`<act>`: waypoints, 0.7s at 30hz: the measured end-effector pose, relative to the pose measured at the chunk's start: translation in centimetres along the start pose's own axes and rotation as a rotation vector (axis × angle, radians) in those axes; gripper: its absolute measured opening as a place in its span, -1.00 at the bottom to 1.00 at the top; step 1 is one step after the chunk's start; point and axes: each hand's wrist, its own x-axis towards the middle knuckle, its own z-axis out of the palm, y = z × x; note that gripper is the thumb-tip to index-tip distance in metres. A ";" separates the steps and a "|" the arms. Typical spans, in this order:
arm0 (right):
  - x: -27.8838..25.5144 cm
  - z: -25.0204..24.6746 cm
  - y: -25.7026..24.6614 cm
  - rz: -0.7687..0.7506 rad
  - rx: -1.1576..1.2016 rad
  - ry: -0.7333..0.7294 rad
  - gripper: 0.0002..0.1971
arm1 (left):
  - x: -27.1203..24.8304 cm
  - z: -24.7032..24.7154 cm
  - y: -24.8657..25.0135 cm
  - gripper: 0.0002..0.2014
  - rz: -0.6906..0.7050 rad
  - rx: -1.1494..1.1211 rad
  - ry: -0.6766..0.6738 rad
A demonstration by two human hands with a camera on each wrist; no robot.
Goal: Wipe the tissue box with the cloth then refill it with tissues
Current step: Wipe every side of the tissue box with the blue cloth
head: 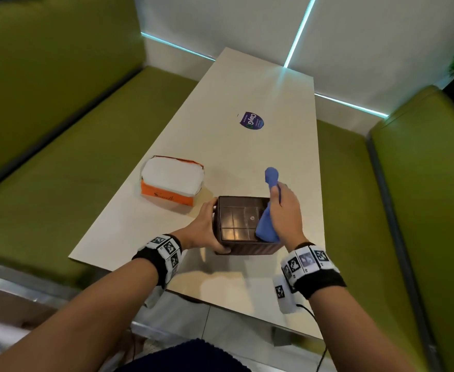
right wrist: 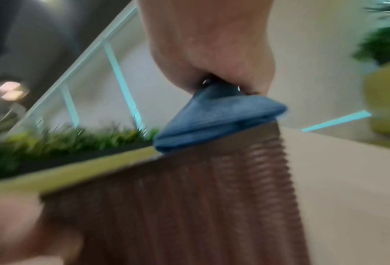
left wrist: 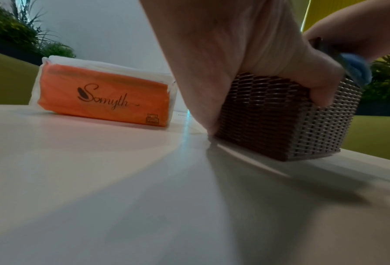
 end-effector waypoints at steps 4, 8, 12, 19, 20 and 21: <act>-3.3 -0.5 2.9 -0.137 -0.196 -0.359 -0.36 | 0.1 -0.2 0.1 0.43 0.002 -0.006 -0.011; -5.6 -0.9 2.9 -0.062 -0.204 -0.290 -0.23 | 0.3 -0.3 -0.2 0.42 0.010 -0.010 -0.001; -7.4 4.3 -1.6 -0.257 -0.341 -0.264 -0.41 | 0.3 0.1 -0.2 0.38 0.036 0.035 0.025; -1.5 2.9 -1.1 -0.300 -0.423 -0.343 -0.54 | 0.5 -0.2 -0.4 0.39 0.032 0.017 0.072; -1.2 2.0 0.1 -0.204 -0.414 -0.250 -0.55 | 0.5 -0.2 -0.4 0.39 0.027 -0.002 0.065; -1.4 1.3 0.7 -0.104 -0.374 -0.167 -0.55 | 0.4 -0.2 -0.4 0.40 0.020 -0.015 0.064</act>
